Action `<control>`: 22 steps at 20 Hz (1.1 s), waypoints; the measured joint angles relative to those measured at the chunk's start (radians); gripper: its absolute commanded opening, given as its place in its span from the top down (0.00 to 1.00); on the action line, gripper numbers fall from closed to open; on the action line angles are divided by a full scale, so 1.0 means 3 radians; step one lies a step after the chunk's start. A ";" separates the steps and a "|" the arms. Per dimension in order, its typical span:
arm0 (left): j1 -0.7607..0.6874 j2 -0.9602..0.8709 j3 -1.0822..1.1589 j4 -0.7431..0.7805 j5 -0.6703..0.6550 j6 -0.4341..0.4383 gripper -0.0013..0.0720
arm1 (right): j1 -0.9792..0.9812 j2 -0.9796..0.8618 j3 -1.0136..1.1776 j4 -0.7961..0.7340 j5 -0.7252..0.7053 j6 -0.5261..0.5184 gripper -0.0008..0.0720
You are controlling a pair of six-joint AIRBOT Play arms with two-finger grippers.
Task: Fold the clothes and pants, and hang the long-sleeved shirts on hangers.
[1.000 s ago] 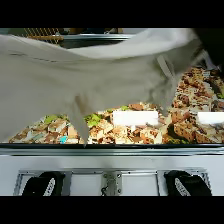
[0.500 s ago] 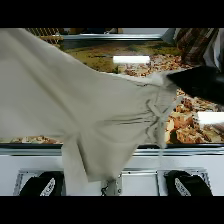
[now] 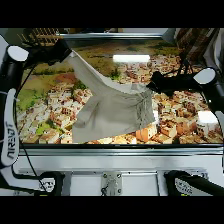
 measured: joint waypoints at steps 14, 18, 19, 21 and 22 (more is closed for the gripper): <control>-0.0136 0.0890 -0.1064 0.0444 -0.0857 0.0102 0.98 | 0.0006 0.0454 -0.0156 -0.1294 0.0755 -0.0193 0.98; -0.0379 0.1357 -0.2270 0.0533 -0.0486 0.0089 0.98 | 0.0027 0.0654 -0.0736 -0.1397 0.0851 -0.0217 0.98; -0.0448 0.1425 -0.2522 0.0542 -0.0392 0.0089 0.98 | 0.0039 0.0685 -0.0888 -0.1408 0.0865 -0.0228 0.98; -0.0591 0.1522 -0.2955 0.0556 -0.0200 0.0089 0.98 | 0.0064 0.0725 -0.1137 -0.1424 0.0870 -0.0228 0.98; -0.0651 0.1548 -0.3129 0.0556 -0.0118 0.0089 0.98 | 0.0075 0.0735 -0.1236 -0.1432 0.0871 -0.0228 0.97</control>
